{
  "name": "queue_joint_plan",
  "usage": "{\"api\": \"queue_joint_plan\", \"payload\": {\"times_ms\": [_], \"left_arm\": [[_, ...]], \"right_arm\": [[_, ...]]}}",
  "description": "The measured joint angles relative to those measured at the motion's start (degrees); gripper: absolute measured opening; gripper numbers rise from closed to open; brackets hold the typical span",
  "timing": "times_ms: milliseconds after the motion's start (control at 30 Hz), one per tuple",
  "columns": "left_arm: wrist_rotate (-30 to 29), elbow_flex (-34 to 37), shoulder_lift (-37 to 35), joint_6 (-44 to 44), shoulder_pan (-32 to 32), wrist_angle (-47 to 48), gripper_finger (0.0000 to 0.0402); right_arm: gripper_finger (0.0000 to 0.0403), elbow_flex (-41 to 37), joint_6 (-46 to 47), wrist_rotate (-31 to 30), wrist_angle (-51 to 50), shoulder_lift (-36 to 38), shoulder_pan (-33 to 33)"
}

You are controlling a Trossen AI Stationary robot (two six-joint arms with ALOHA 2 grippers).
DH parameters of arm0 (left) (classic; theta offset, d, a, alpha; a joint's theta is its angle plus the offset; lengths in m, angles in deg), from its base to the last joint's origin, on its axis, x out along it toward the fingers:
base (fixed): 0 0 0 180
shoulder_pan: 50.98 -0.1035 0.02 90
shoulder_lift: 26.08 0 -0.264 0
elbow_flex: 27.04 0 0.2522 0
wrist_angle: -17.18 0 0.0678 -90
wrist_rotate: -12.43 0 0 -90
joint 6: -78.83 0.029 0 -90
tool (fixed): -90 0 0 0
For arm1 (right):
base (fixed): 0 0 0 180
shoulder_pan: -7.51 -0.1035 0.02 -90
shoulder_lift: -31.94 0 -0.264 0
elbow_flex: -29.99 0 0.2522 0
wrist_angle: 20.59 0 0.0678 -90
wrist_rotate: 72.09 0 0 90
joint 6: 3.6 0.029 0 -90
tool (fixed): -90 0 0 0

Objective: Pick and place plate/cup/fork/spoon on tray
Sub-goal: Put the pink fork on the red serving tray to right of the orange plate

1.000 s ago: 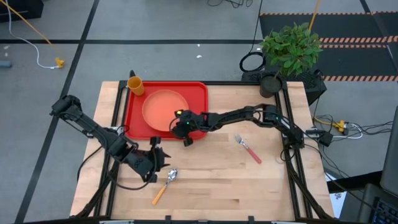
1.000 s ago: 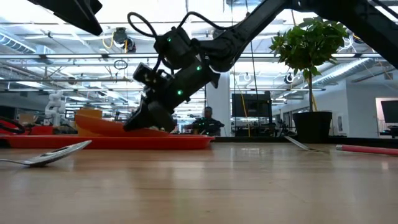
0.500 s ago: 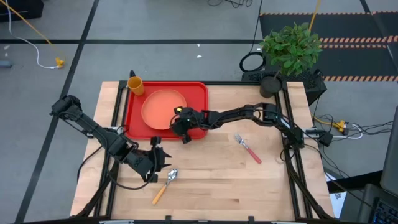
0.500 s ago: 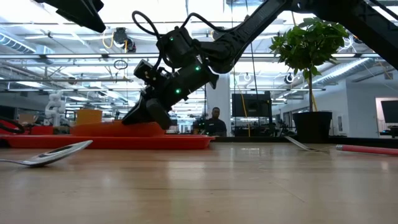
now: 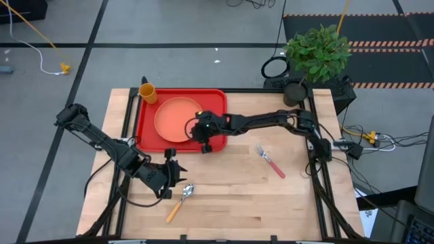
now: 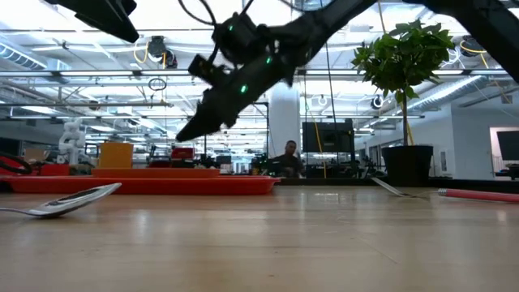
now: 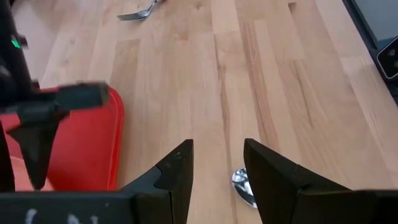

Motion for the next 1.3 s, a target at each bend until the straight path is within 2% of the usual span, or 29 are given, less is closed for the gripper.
{"api": "queue_joint_plan", "payload": {"times_ms": [167, 367, 533, 667, 967, 1133, 1300], "left_arm": [[0.00, 0.00, 0.00, 0.91, 0.00, 0.00, 0.0145], [0.00, 0.00, 0.02, 0.90, 0.00, -0.21, 0.0145], [-0.06, 0.00, 0.02, 0.89, 0.00, -3.85, 0.0145], [-0.07, 0.00, 0.02, 0.88, 0.04, -6.52, 0.0145], [-0.09, 0.00, 0.04, 0.34, 0.04, -7.63, 0.0145], [-0.09, 0.02, 0.04, 0.38, 0.04, -9.60, 0.0145], [-0.09, 0.02, 0.33, 0.76, 0.04, -10.78, 0.0145]], "right_arm": [[0.0125, 0.00, 10.20, -0.51, -12.39, 3.93, -0.53], [0.0136, -0.79, 18.83, -8.31, -23.88, 6.62, -5.07], [0.0139, -6.43, 23.28, -17.20, -24.69, 10.61, -11.33], [0.0139, -11.88, 28.96, -23.71, -24.46, 17.03, -16.45], [0.0139, -29.74, 49.86, -33.25, -24.39, 34.82, -28.08], [0.0139, -38.83, 62.72, -33.23, -24.27, 41.30, -34.59], [0.0139, -43.92, 72.89, -33.44, -25.37, 42.13, -40.15]]}}
